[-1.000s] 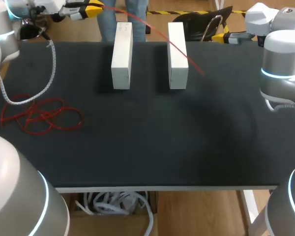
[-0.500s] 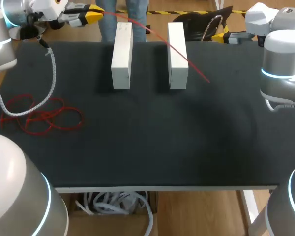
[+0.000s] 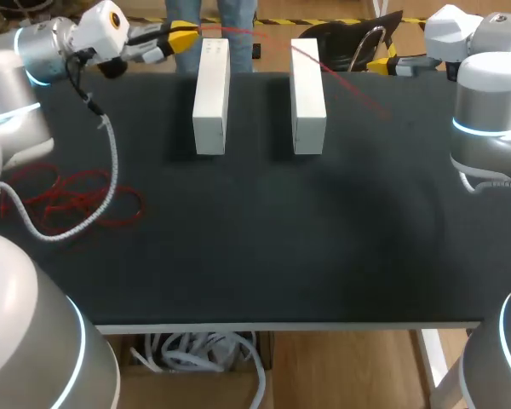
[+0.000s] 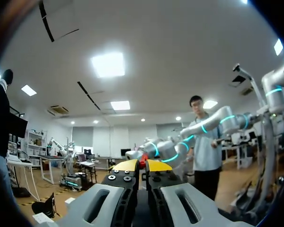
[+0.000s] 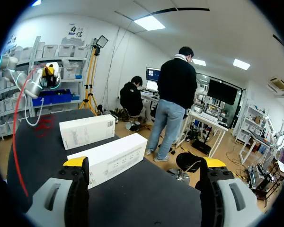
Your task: Grab the tape and strap the tape.
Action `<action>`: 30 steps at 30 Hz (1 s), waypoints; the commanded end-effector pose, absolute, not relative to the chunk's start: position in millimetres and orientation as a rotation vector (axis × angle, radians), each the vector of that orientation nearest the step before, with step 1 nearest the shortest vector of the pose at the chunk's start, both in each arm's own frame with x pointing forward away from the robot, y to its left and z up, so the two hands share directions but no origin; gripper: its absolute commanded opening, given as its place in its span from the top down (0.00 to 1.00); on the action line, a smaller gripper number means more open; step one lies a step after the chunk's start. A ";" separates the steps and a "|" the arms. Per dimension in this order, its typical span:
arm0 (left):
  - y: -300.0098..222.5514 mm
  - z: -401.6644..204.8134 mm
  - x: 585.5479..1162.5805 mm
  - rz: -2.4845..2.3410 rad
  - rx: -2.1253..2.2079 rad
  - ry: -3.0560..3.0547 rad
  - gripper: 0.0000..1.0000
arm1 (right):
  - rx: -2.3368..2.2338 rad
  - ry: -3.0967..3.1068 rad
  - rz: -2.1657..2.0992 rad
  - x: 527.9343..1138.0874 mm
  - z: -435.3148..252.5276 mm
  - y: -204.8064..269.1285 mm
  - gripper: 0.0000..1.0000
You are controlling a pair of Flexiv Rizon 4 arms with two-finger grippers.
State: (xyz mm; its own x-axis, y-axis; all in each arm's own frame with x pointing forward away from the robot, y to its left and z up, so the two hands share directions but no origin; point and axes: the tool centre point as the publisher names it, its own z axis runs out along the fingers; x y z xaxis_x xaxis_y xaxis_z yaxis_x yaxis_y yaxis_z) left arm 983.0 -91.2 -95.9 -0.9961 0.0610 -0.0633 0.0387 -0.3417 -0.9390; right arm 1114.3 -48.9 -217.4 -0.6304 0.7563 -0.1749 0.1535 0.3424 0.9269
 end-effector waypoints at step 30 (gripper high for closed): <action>-104.0 -95.0 977.7 2.813 0.710 -2.084 1.00 | 0.792 2.010 1.292 1114.4 -216.9 -49.5 0.00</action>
State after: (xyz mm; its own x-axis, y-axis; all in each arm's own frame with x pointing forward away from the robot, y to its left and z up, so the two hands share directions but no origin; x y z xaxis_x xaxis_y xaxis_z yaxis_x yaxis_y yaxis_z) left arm 981.1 -102.6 -95.5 -0.9273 -0.3743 0.0002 0.1041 -0.2582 -0.9605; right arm 1114.3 -49.0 -217.5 -0.6304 0.7563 -0.1749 0.1535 0.3423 0.9270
